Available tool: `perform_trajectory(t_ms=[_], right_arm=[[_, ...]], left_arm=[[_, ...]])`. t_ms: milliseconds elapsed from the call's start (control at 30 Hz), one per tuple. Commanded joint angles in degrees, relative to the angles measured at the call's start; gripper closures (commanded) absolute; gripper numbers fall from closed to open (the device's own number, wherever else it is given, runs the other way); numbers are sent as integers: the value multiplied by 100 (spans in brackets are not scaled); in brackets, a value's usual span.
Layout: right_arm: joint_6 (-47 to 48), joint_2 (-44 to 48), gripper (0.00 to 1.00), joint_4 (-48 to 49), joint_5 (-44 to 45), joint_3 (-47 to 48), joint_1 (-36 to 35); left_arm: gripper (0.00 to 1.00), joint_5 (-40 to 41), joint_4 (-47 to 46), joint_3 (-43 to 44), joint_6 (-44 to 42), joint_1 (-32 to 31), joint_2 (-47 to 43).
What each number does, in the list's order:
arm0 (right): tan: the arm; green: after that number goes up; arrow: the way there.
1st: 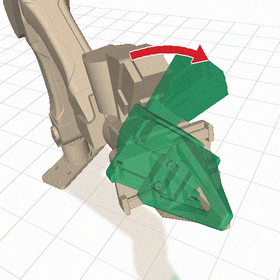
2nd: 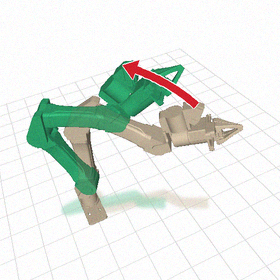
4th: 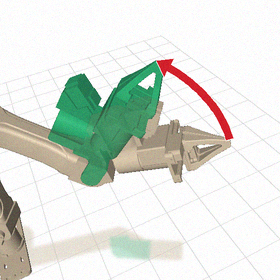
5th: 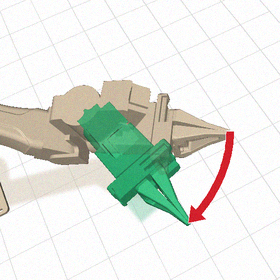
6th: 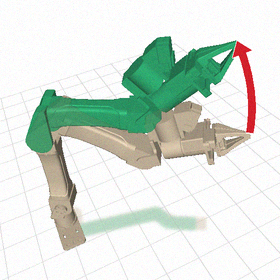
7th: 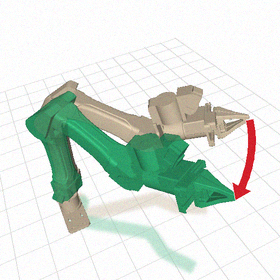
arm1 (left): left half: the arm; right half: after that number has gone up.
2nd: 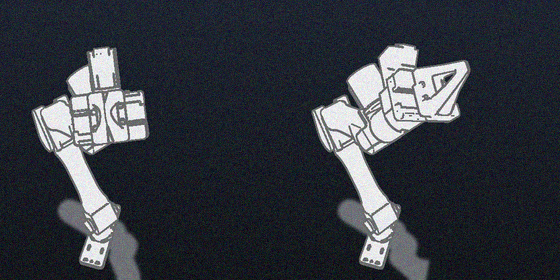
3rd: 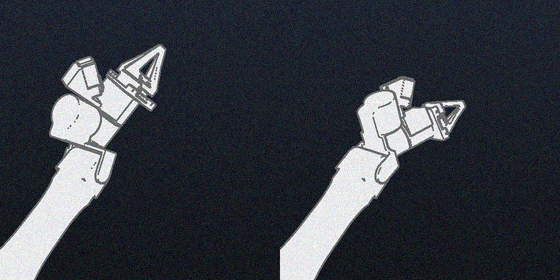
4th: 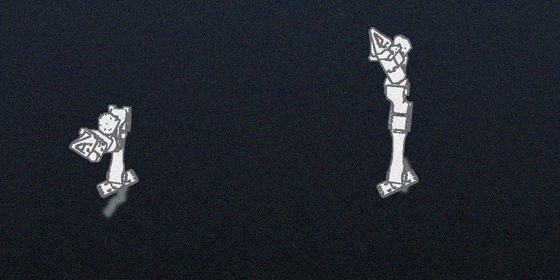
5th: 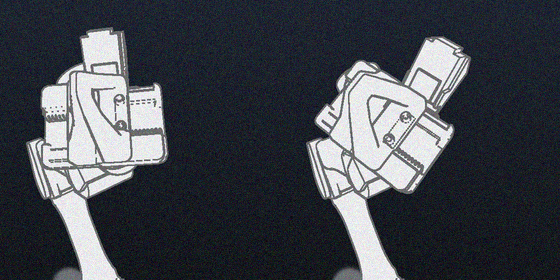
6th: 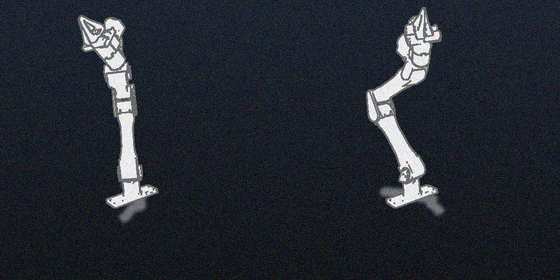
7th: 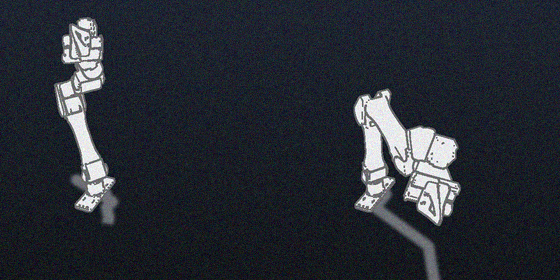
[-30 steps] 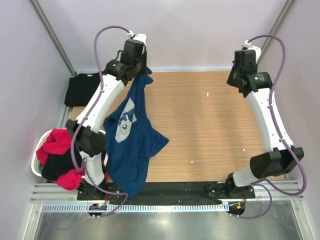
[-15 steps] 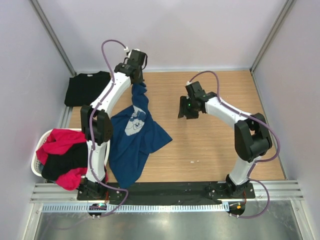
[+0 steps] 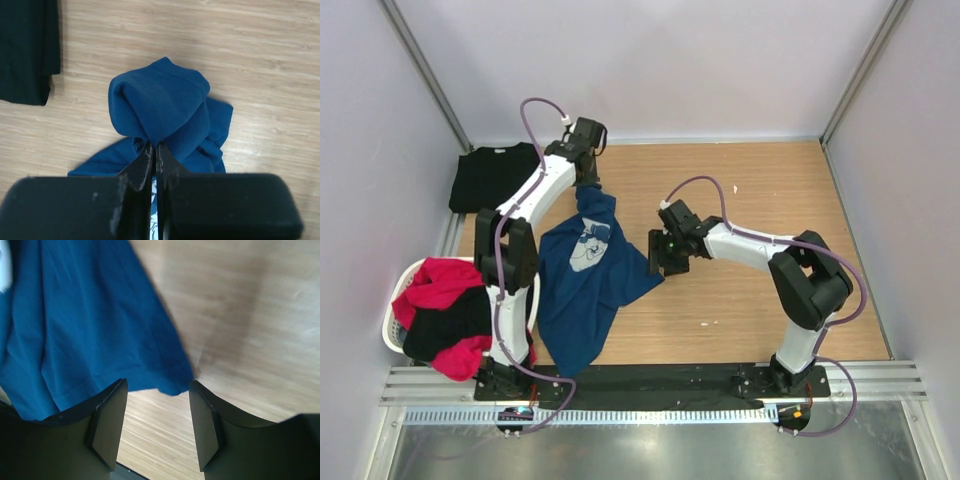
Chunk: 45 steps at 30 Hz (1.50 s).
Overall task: Fold and stack the t-shirts
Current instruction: Flatten the tshirt out
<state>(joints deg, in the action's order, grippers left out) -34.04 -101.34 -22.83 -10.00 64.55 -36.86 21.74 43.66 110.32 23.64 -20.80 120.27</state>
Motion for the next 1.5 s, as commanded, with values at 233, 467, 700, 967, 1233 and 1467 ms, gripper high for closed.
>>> perform_trajectory(t_ms=[233,467,700,967,1233,1467], right_arm=[[-77,-131,47,69,779,-58,-357],[91,-193,52,-134,1273,40,-374],[73,-194,98,-64,1079,92,-392],[802,1203,99,-1258,2510,1014,-217],[1786,2696,99,-2129,4311,2842,12],[2305,3935,99,-2059,4253,3572,12]], left_arm=[[100,-99,-481,-582,9,67,-1040],[100,15,-481,-749,-131,67,-1330],[100,-126,-341,-661,-140,67,-1462],[100,-354,37,-143,-762,58,-2392],[100,-1337,-418,-167,-1502,50,-4264],[100,-1733,-771,-406,-1564,50,-6031]])
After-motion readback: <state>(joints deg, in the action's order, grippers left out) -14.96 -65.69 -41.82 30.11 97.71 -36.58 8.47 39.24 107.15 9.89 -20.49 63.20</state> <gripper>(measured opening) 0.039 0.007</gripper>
